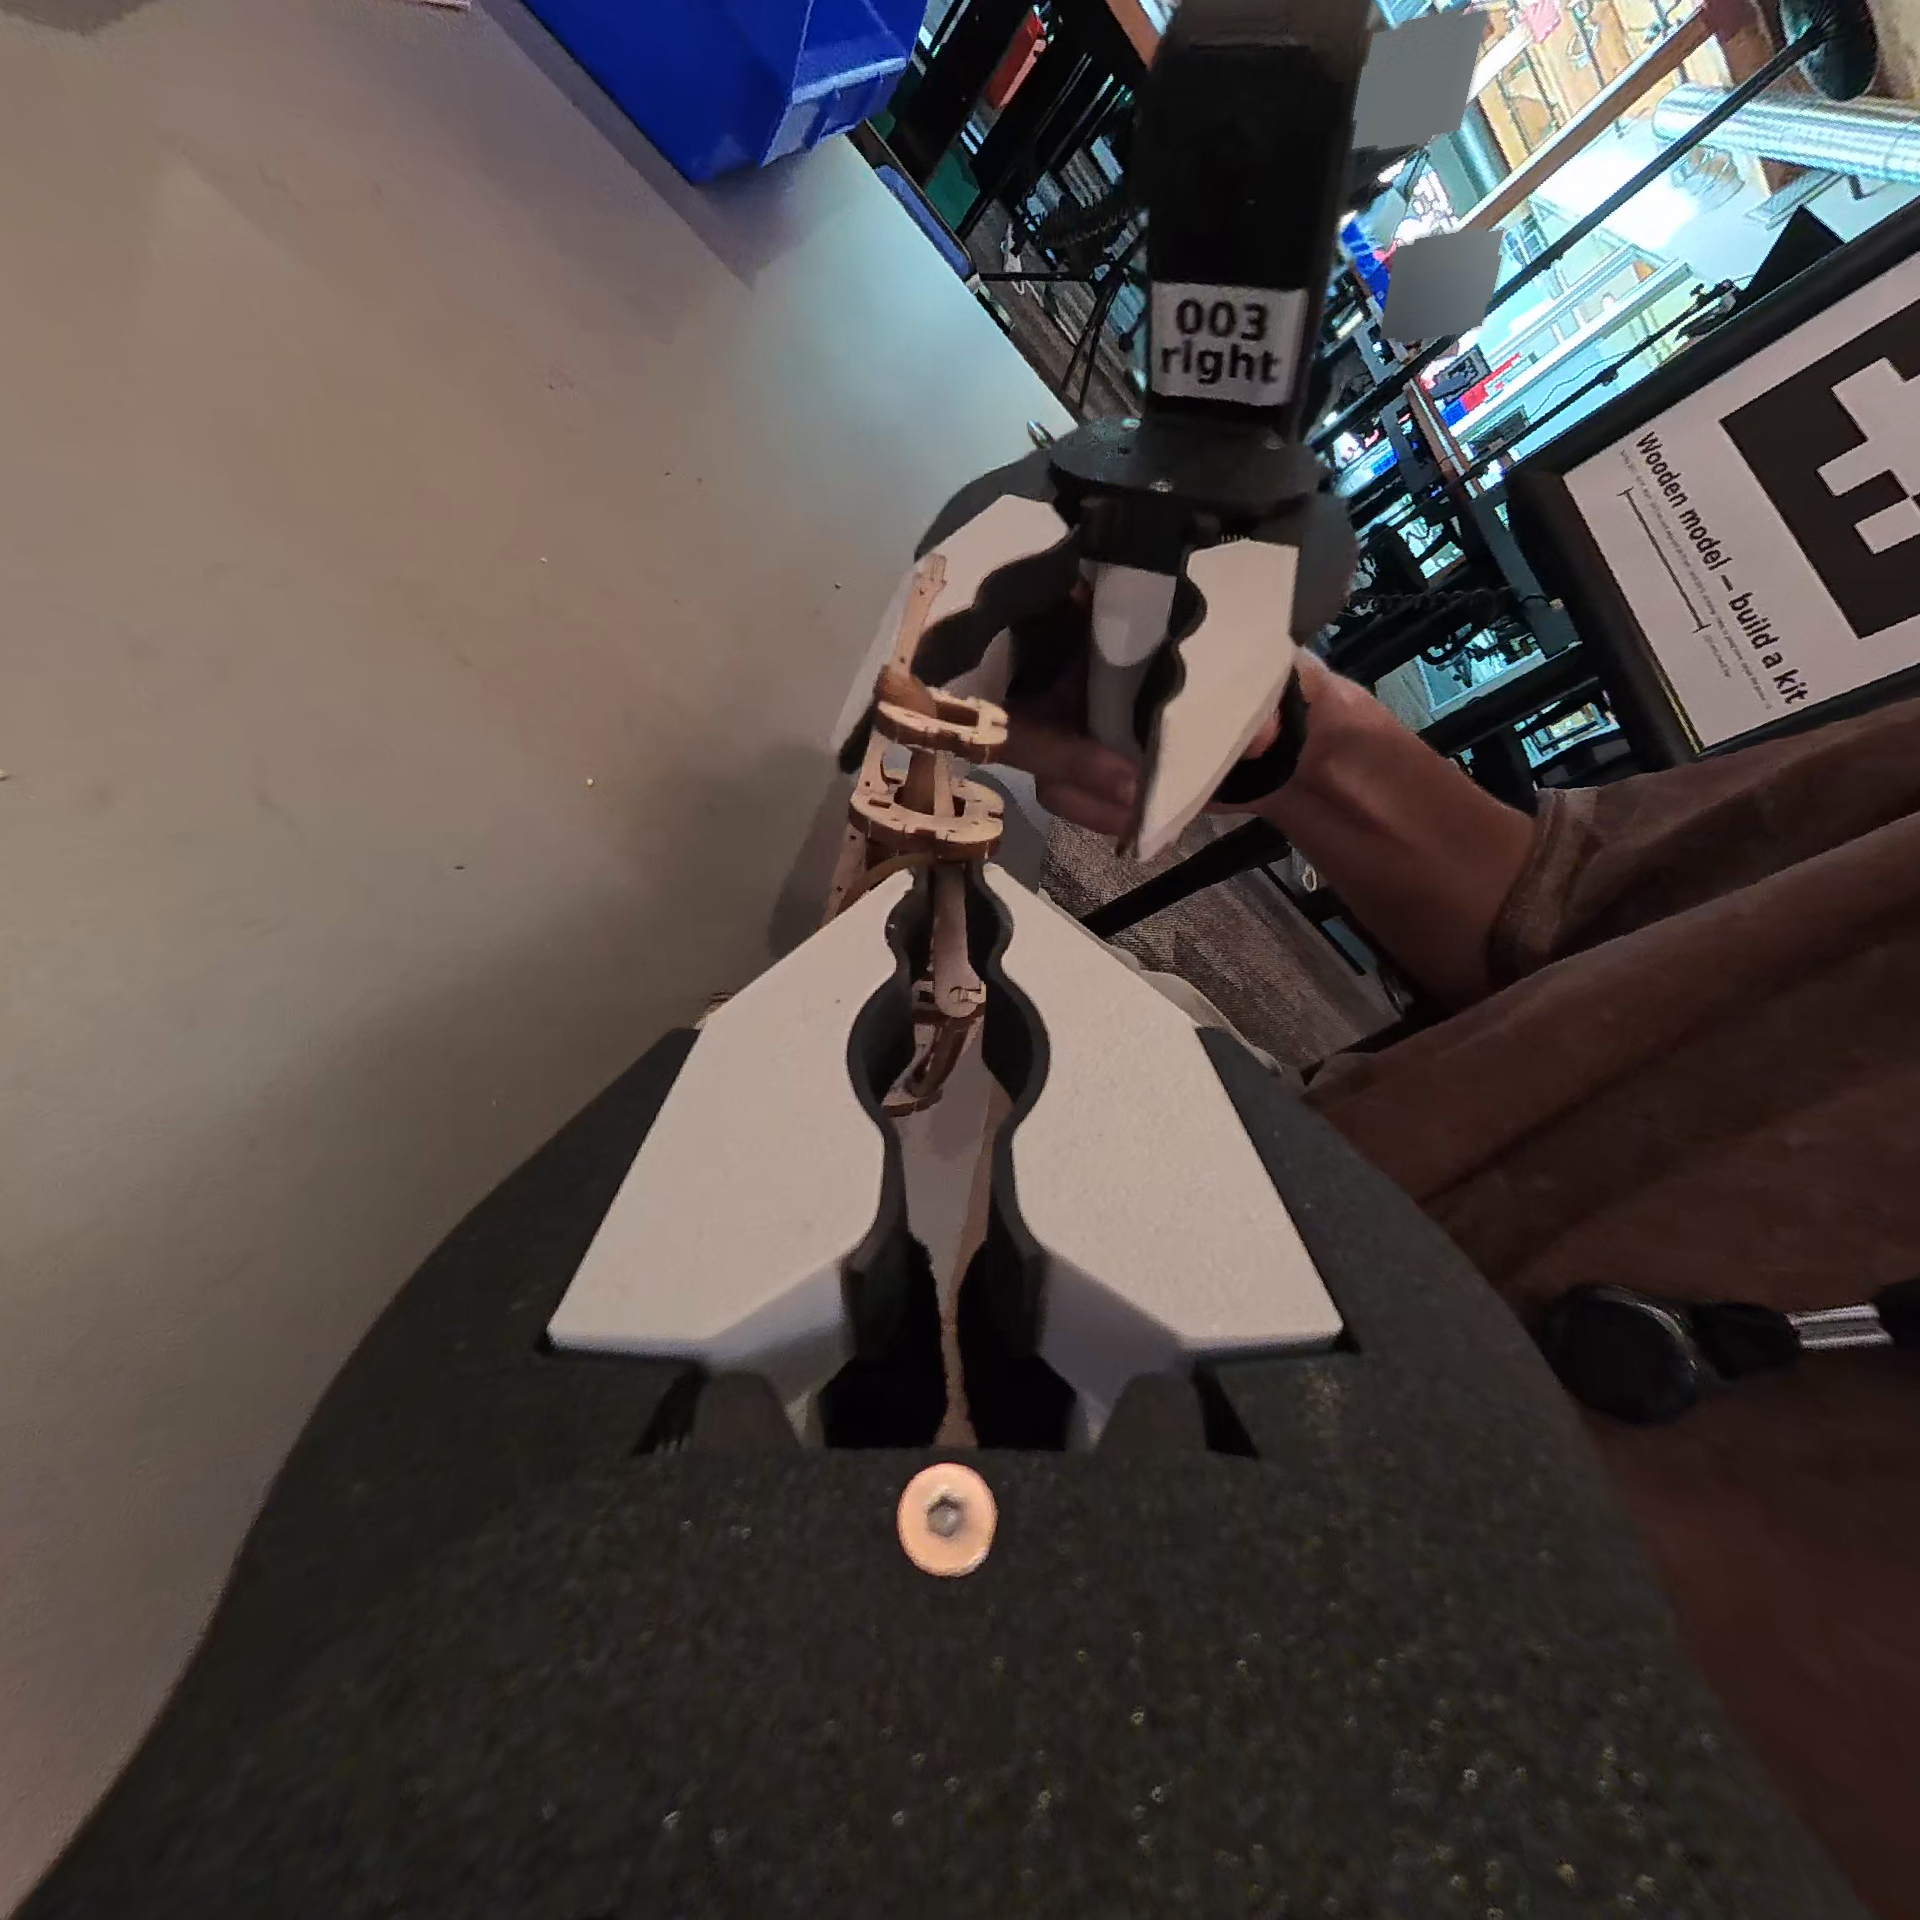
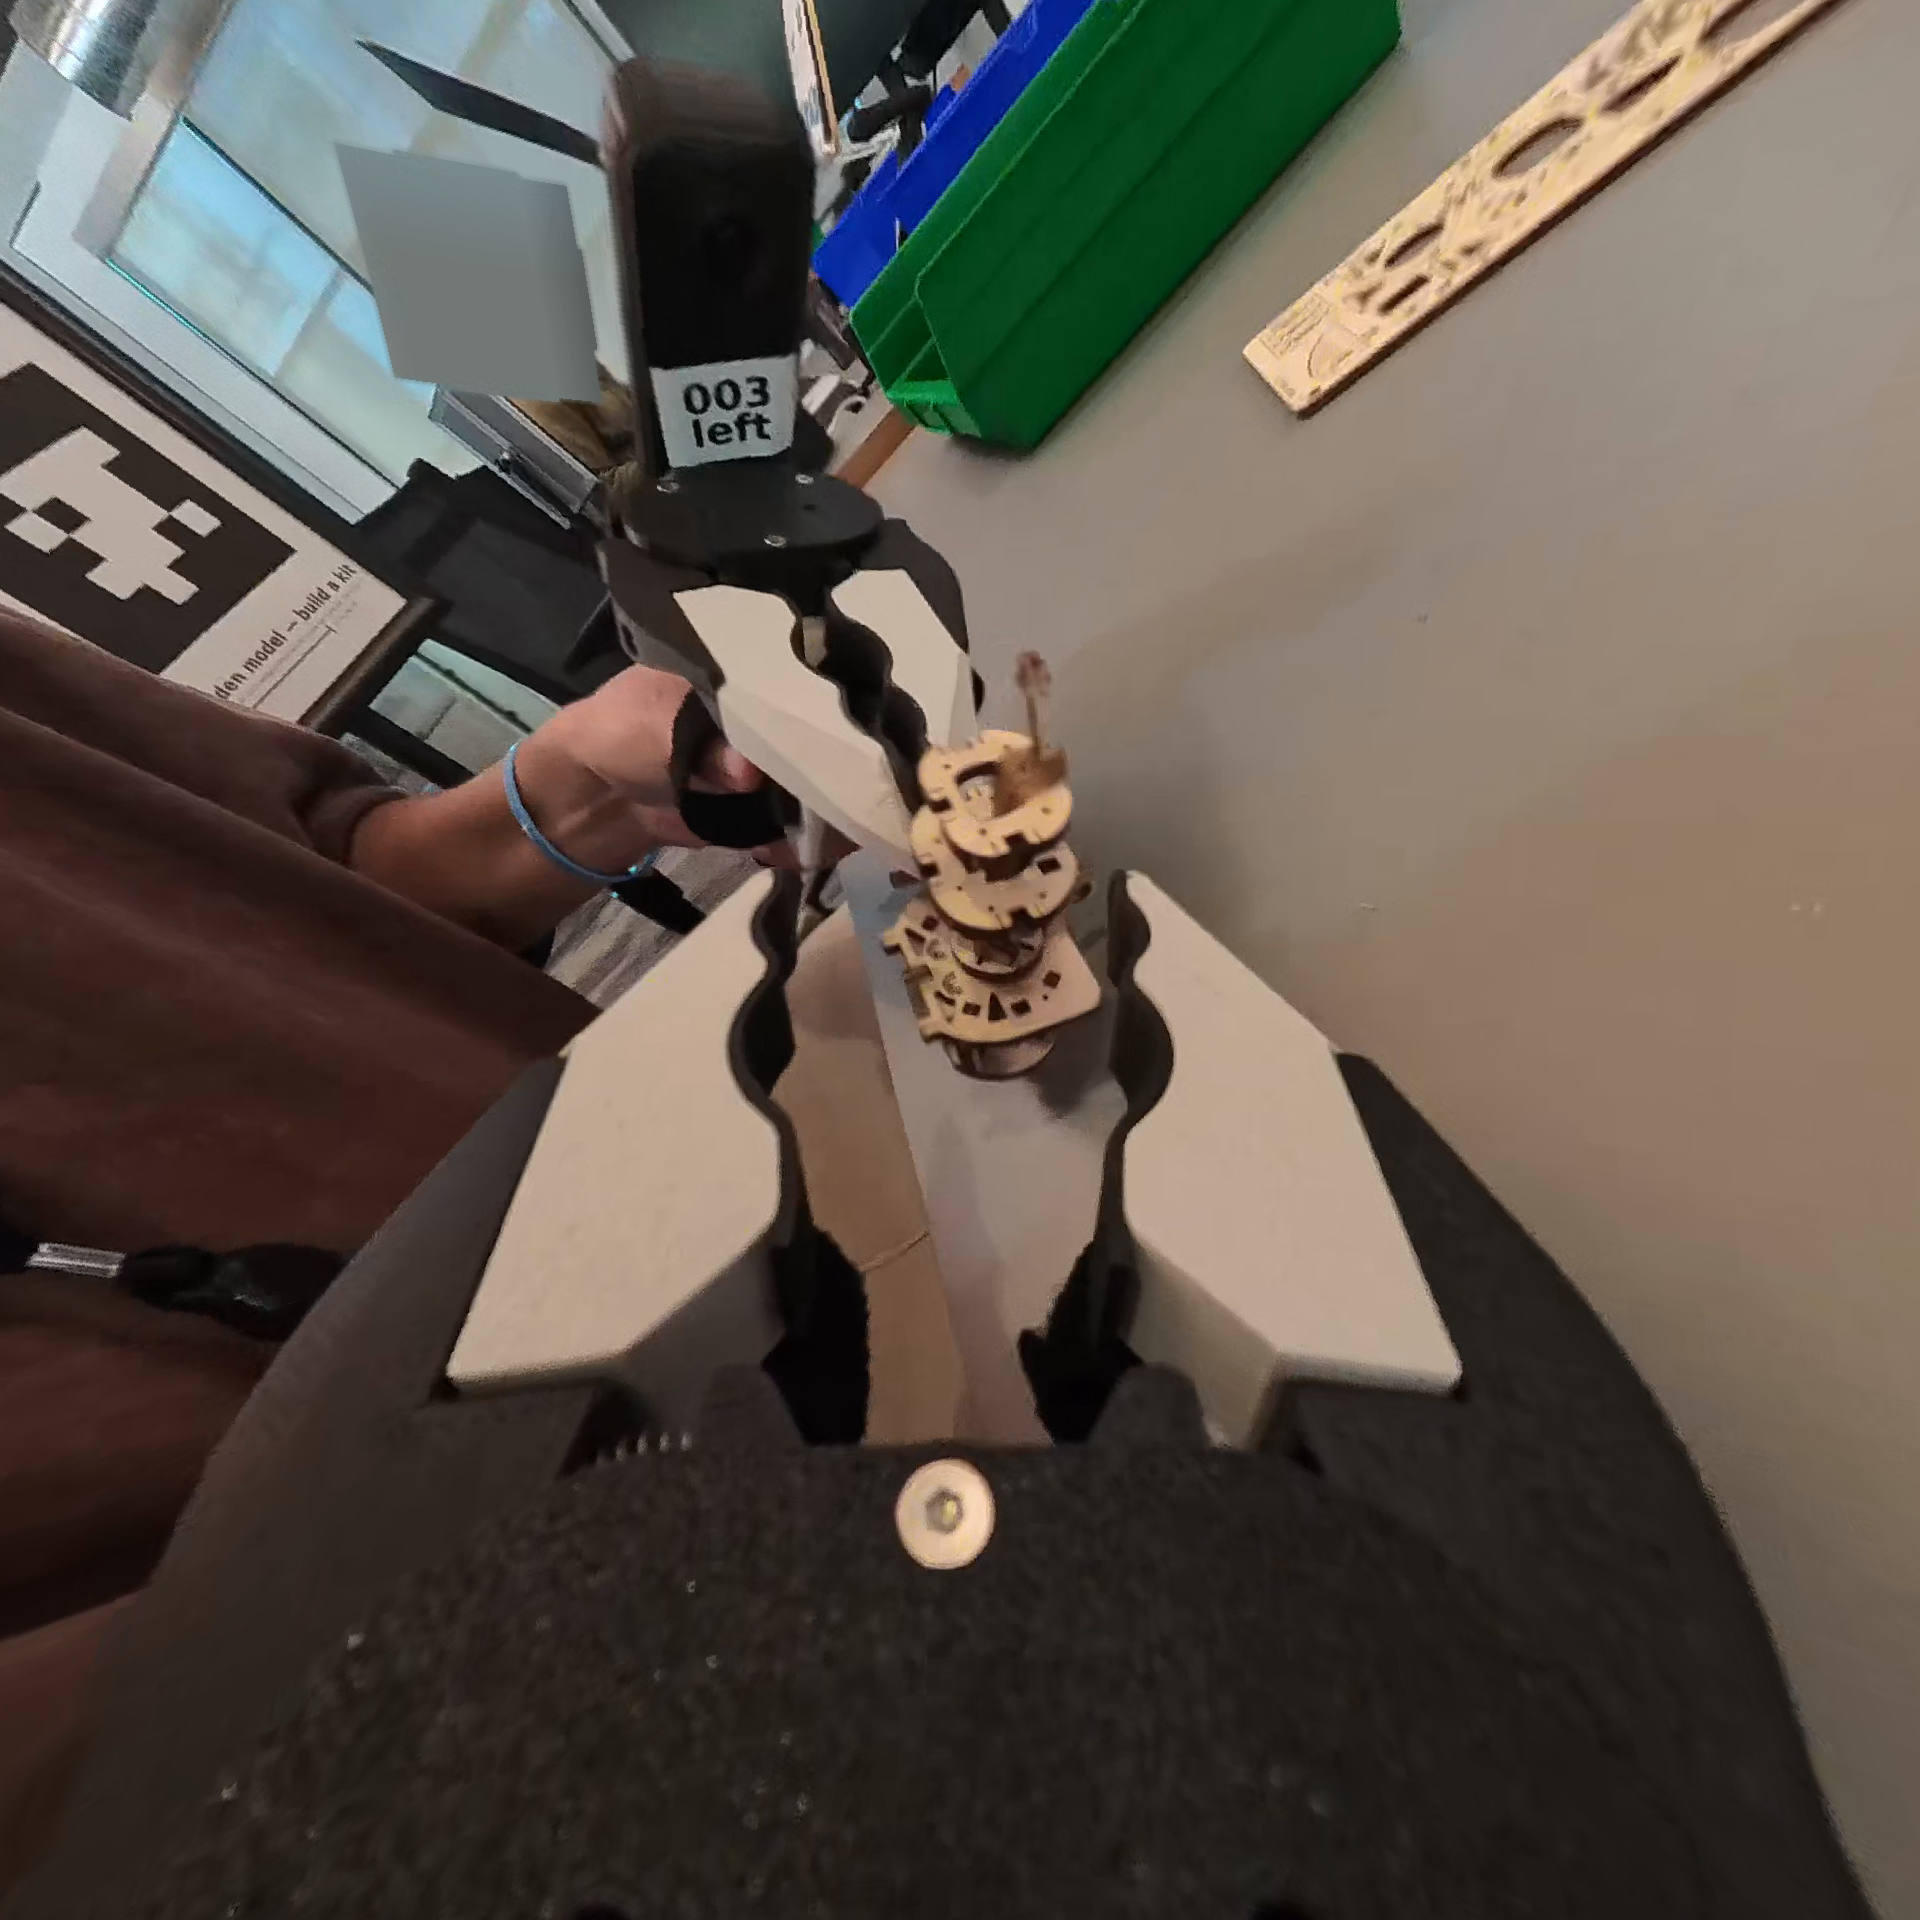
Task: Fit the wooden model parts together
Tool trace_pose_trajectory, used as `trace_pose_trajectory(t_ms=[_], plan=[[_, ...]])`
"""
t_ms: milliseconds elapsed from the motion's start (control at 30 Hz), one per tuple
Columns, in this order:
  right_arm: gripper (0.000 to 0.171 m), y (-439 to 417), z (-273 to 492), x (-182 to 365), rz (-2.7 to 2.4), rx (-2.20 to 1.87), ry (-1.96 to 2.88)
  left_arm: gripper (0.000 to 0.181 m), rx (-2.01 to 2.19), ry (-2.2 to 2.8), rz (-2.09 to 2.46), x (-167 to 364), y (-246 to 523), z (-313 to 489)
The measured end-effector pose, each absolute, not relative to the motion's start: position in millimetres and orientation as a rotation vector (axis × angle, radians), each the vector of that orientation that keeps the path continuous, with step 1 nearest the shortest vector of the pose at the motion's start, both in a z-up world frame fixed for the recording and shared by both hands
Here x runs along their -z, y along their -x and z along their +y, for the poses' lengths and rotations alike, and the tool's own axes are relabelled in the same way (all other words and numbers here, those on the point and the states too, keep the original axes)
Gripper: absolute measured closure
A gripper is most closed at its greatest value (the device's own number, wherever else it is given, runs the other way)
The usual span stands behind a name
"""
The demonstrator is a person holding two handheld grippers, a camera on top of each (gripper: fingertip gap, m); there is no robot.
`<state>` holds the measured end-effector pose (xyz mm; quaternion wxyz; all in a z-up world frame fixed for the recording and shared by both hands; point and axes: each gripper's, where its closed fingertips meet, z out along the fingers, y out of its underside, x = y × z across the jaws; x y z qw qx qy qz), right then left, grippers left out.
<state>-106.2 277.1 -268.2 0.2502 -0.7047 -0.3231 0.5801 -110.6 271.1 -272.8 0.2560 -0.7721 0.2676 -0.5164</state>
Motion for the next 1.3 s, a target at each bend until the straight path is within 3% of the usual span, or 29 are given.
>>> trace_pose_trajectory(t_ms=[333, 767, 1000, 1300], plan=[[0.107, 110, 281, 262, -1.016, -1.267, 1.803, 0.178, 1.422, 2.083, 0.708, 275, 108, 277], [0.109, 107, 286, 274, -0.95, -1.342, 1.868, 0.178, 1.35, 2.169, 0.777, 291, 105, 283], [0.133, 86, 294, 290, -0.784, -1.487, 2.058, 0.178, 1.346, 2.175, 0.794, 291, 106, 286], [0.14, 101, 291, 278, -0.511, -1.821, 2.026, 0.179, 1.361, 2.149, 0.831, 286, 105, 282]])
